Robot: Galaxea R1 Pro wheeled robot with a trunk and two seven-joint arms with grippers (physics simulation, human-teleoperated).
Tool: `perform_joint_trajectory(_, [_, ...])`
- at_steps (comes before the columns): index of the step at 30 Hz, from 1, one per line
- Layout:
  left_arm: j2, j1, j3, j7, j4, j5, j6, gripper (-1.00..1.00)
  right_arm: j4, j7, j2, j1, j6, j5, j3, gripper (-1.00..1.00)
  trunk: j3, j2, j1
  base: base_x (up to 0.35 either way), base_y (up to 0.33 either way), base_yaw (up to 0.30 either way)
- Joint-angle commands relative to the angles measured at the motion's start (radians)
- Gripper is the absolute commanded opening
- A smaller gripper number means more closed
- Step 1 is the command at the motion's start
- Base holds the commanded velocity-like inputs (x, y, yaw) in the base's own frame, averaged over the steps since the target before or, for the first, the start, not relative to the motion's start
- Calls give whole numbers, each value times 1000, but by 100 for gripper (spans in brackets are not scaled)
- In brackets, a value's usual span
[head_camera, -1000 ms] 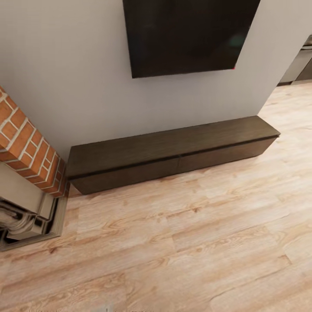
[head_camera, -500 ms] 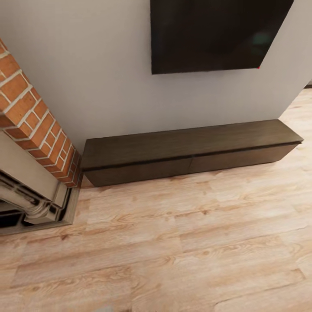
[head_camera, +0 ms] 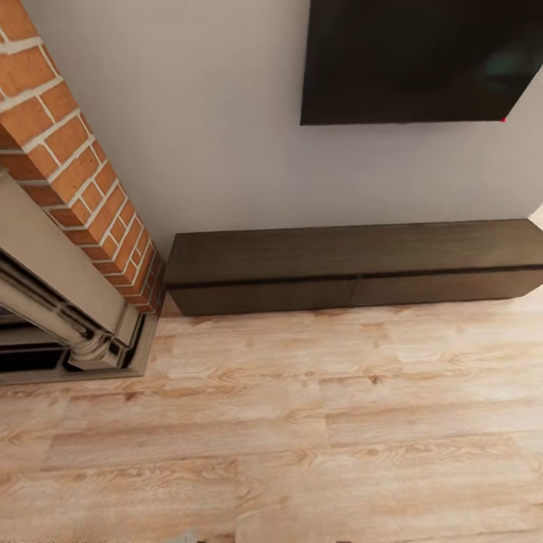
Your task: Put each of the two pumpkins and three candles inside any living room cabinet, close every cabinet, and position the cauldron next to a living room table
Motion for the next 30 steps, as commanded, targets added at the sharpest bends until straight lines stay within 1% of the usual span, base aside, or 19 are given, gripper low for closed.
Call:
perform_joint_trajectory(1, [0,0,5,1,-2,7,3,100,0,-4,0,0,-4,-10,9,100,-2,-1,0,250,-81,217])
perform_joint_trajectory(5, [0,0,5,1,-2,7,3,100,0,-3,0,0,-4,-2,10,100,-5,-1,0,215,-111,147])
perform_joint_trajectory(9, [0,0,5,1,-2,7,3,100,0,-2,0,0,-4,1,10,100,-5,-1,0,88,-27,24])
perform_joint_trajectory(14, [0,0,5,1,-2,7,3,100,0,-2,0,0,-3,2,11,100,-6,-1,0,223,-5,4])
perform_joint_trajectory(28, [-1,1,4,1,-2,7,2,100,3,6,-1,2,-11,1,12,100,-6,-1,0,58,51,0])
perform_joint_trajectory(30, [-1,0,4,2,-2,7,3,100,20,7,-1,2,-14,3,12,100,-6,-1,0,3,4,0])
